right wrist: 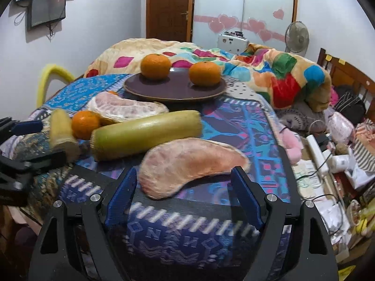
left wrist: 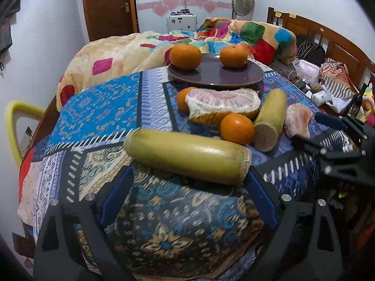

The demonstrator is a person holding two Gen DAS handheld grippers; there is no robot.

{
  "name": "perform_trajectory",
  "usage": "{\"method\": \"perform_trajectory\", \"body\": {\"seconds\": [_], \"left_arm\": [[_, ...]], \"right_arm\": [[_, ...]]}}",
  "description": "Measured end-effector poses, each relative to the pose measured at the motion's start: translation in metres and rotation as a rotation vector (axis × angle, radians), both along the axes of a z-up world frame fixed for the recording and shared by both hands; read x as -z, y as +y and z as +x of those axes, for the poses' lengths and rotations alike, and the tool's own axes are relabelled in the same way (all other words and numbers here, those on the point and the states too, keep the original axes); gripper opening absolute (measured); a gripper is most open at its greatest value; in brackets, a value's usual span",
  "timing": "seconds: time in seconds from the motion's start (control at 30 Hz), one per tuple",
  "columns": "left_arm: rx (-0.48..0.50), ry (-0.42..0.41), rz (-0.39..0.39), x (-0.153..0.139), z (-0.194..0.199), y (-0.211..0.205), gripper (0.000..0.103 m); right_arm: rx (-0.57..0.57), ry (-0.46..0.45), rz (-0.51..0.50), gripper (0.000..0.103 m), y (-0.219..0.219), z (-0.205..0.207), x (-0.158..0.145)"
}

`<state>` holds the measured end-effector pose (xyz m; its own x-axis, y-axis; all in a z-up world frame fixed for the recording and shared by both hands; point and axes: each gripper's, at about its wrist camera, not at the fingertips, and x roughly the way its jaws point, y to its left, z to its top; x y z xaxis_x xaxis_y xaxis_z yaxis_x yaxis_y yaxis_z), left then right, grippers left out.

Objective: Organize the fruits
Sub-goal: 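Withdraw both grippers from the plate toward the remaining fruit, then grasp the yellow cylinder with the left gripper while the right gripper grasps a pomelo segment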

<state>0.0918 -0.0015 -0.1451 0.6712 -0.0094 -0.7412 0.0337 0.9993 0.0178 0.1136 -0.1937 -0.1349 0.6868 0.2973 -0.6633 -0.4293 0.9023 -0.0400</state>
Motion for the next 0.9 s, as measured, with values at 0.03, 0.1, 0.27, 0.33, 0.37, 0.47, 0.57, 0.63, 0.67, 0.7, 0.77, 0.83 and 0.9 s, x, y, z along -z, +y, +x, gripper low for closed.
{"method": "perform_trajectory", "body": {"seconds": [0.03,0.1,0.27,0.33,0.37,0.47,0.57,0.63,0.67,0.7,0.77,0.83,0.9], "left_arm": [[0.000,-0.001,0.009,0.000,-0.002,0.002,0.096],[-0.004,-0.004,0.027,-0.001,-0.006,0.006,0.096],[-0.025,0.012,0.030,0.000,-0.016,0.025,0.096],[-0.039,0.027,0.021,0.001,-0.019,0.035,0.096],[-0.045,0.035,0.015,0.002,-0.019,0.040,0.096],[-0.071,0.053,0.000,0.002,-0.020,0.054,0.096],[-0.097,0.062,-0.002,0.003,-0.022,0.066,0.096],[-0.106,0.070,-0.017,0.003,-0.025,0.073,0.096],[-0.108,0.072,-0.025,0.003,-0.027,0.075,0.096],[-0.108,0.070,-0.033,0.001,-0.029,0.078,0.096],[-0.100,0.063,-0.048,-0.003,-0.033,0.079,0.096],[-0.086,0.046,-0.065,-0.010,-0.035,0.077,0.096],[-0.075,0.033,-0.076,-0.015,-0.034,0.075,0.096]], "right_arm": [[0.000,0.008,0.004,0.079,-0.006,0.001,0.000],[0.002,0.014,0.000,0.079,-0.011,0.003,0.000],[0.027,0.011,-0.024,0.078,-0.028,0.003,-0.001],[0.034,0.015,-0.024,0.076,-0.034,0.003,-0.001],[0.039,0.013,-0.029,0.075,-0.036,0.003,-0.002],[0.051,0.002,-0.047,0.073,-0.039,0.001,-0.003],[0.049,0.003,-0.051,0.070,-0.038,0.000,-0.005],[0.036,0.007,-0.041,0.070,-0.037,-0.001,-0.006],[0.027,0.012,-0.028,0.070,-0.037,-0.002,-0.007],[0.021,0.016,-0.016,0.070,-0.036,-0.003,-0.008],[0.012,0.023,0.013,0.070,-0.036,-0.003,-0.010],[0.008,0.024,0.027,0.070,-0.034,-0.001,-0.011],[0.012,0.019,0.028,0.070,-0.031,0.003,-0.010]]}}
